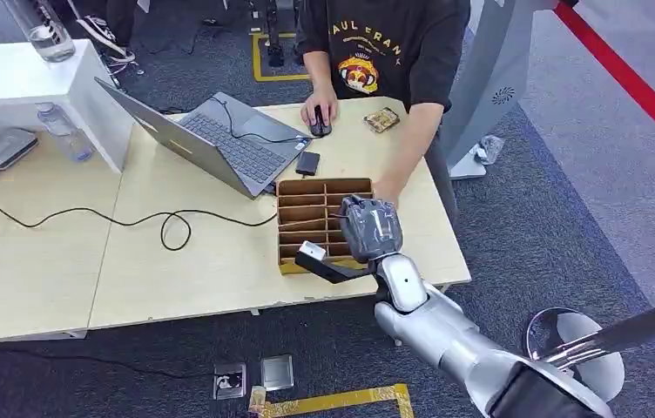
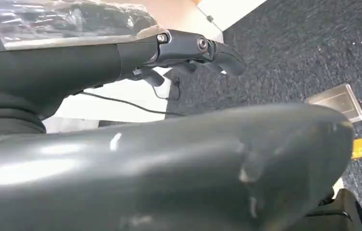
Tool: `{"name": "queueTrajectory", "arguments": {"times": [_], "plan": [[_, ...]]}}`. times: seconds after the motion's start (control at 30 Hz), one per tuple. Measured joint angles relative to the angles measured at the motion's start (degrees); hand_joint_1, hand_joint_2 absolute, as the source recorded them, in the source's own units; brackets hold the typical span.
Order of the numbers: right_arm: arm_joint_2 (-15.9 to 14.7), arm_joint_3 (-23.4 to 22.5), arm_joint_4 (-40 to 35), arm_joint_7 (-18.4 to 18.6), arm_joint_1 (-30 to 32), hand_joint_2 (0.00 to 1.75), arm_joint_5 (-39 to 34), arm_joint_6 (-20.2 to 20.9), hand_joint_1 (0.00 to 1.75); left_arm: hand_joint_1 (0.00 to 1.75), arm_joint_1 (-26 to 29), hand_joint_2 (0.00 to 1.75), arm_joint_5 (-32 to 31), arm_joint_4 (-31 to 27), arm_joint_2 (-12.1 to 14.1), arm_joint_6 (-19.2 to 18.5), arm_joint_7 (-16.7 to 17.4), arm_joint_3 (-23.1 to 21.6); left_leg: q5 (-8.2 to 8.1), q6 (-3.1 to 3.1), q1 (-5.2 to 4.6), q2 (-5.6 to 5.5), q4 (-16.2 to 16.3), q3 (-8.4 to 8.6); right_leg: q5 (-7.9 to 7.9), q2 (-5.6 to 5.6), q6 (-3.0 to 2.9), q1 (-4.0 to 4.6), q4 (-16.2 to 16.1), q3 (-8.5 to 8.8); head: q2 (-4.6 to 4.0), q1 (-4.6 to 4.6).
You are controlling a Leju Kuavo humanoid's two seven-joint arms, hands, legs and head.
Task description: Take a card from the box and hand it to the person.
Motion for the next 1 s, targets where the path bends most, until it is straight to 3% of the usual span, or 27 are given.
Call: {"name": "queueTrajectory", "arguments": {"times": [0.23,0.47,0.7,1.0], "plan": [[-0.1,-5.7,-14.5,-3.3,6.2,1.75,2.9,-0.1,1.75,0.00,0.0,0.00,-0.9,0.0,0.0,0.0,0.1,0.2,0.00,0.00,0.00,-0.03,0.0,-0.01,-0.01,-0.03,-0.01,0.01,0.0,-0.01,0.00,0.00],[-0.1,-7.6,-26.3,-4.2,8.1,1.75,1.7,-0.1,1.75,0.00,0.2,0.00,-0.2,0.0,0.0,0.8,0.9,0.7,0.00,0.00,0.00,-0.03,0.0,-0.02,0.00,-0.03,0.00,0.00,0.0,0.02,0.00,0.02],[0.9,-7.6,-25.8,-5.8,5.3,1.75,-0.7,0.1,1.75,0.00,0.4,0.00,0.7,0.0,0.0,1.9,1.0,1.2,0.00,0.00,0.00,-0.04,0.0,-0.04,0.00,-0.04,0.00,0.00,0.0,0.01,0.00,0.00],[3.1,-7.5,-14.5,-6.4,-0.9,1.75,-1.5,0.1,1.75,0.00,0.4,0.00,0.7,0.0,-0.1,1.7,-0.4,1.7,0.01,0.00,0.00,-0.06,0.0,-0.06,0.00,-0.06,0.00,0.00,0.0,0.00,0.00,0.00]]}}
